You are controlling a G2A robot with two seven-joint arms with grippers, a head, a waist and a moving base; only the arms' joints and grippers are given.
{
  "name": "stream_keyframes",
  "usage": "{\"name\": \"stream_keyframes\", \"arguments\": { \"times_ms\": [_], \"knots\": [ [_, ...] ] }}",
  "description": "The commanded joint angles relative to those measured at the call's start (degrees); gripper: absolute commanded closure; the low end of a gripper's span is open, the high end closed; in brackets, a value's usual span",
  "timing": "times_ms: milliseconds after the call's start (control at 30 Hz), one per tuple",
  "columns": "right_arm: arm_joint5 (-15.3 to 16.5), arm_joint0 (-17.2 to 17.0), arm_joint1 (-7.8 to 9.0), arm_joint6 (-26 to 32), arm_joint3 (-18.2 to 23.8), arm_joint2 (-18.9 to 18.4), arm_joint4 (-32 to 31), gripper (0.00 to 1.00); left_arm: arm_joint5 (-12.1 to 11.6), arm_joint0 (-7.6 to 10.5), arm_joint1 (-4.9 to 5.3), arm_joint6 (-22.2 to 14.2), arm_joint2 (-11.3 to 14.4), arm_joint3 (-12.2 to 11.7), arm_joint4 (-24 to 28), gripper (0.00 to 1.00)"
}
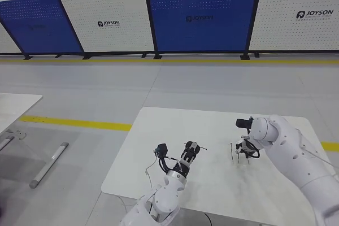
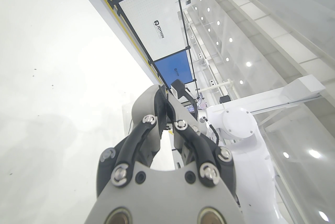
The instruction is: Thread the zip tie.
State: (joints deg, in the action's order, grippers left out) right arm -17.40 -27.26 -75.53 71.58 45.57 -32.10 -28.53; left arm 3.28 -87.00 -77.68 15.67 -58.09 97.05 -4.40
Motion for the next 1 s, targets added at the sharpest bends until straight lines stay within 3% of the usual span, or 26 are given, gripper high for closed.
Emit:
{"name": "stream_keyframes", "arguments": {
  "times_ms": [0,567,967],
  "knots": [
    [0.2,0.3,-0.38,0.0,-0.9,0.1,0.1,0.72,0.0,0.0,0.0,0.0,0.0,0.0,0.0,1.0],
    [2.4,3.5,-5.32,-0.8,-10.9,2.2,0.7,0.68,0.0,0.0,0.0,0.0,0.0,0.0,0.0,1.0],
    [4.6,5.3,-9.11,-2.1,-18.6,3.2,1.1,0.71,0.0,0.0,0.0,0.0,0.0,0.0,0.0,1.0]
  ]
}}
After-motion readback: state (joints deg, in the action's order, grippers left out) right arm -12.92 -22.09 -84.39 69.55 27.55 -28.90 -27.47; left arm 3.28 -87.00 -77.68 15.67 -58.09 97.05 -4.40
